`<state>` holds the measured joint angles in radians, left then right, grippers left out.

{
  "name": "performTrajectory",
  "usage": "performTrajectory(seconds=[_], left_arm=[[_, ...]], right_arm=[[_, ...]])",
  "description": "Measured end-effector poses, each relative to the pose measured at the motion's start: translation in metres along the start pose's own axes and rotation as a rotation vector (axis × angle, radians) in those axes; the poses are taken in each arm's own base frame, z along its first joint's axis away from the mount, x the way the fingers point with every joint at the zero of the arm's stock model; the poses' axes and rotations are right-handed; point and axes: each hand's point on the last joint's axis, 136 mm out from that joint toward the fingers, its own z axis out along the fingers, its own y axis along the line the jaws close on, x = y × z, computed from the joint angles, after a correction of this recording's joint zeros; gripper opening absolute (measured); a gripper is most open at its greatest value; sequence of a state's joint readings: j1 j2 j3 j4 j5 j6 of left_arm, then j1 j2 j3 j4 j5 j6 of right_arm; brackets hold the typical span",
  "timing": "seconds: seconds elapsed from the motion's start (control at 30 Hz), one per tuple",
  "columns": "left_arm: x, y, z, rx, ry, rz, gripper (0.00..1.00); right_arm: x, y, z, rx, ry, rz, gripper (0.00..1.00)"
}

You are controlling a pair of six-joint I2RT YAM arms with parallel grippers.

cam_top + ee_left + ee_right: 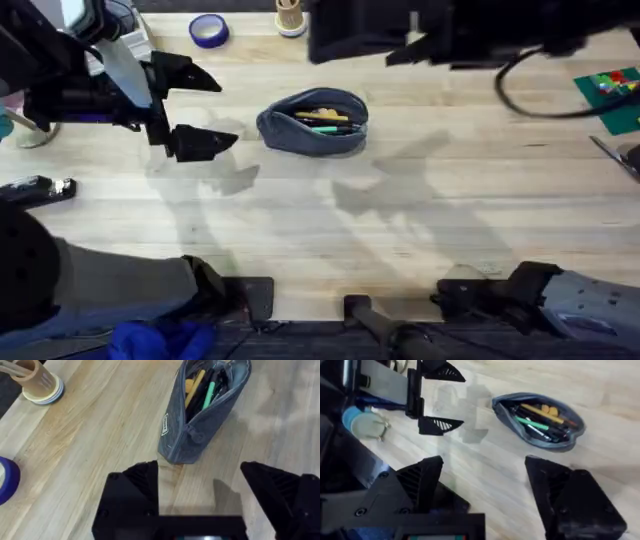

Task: Unzip the bag, pick up the pens from the table one at a time and place them inside, then zip the bag closed.

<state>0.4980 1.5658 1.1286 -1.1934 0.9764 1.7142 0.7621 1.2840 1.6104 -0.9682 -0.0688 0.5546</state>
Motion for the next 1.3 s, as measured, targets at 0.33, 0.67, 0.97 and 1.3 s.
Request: performTrajectory(seconds=[0.33, 0.67, 0.97, 1.3], left_arm=[[0.000, 0.000, 0.000, 0.000, 0.000, 0.000, 0.993], [0.000, 0.000, 0.000, 0.000, 0.000, 0.000, 0.993], [0.000, 0.000, 0.000, 0.000, 0.000, 0.000, 0.993], [0.000, 0.000, 0.000, 0.000, 0.000, 0.000, 0.992]], right_arm=[[0.019, 0.022, 0.034, 0.047, -0.028, 0.213, 0.995], [0.050, 0.033, 0.084, -0.002, -0.023, 0.389, 0.996], [0.067, 0.026, 0.113, 0.044, 0.014, 0.487, 0.996], [0.075, 0.025, 0.161, 0.074, 0.024, 0.524, 0.995]])
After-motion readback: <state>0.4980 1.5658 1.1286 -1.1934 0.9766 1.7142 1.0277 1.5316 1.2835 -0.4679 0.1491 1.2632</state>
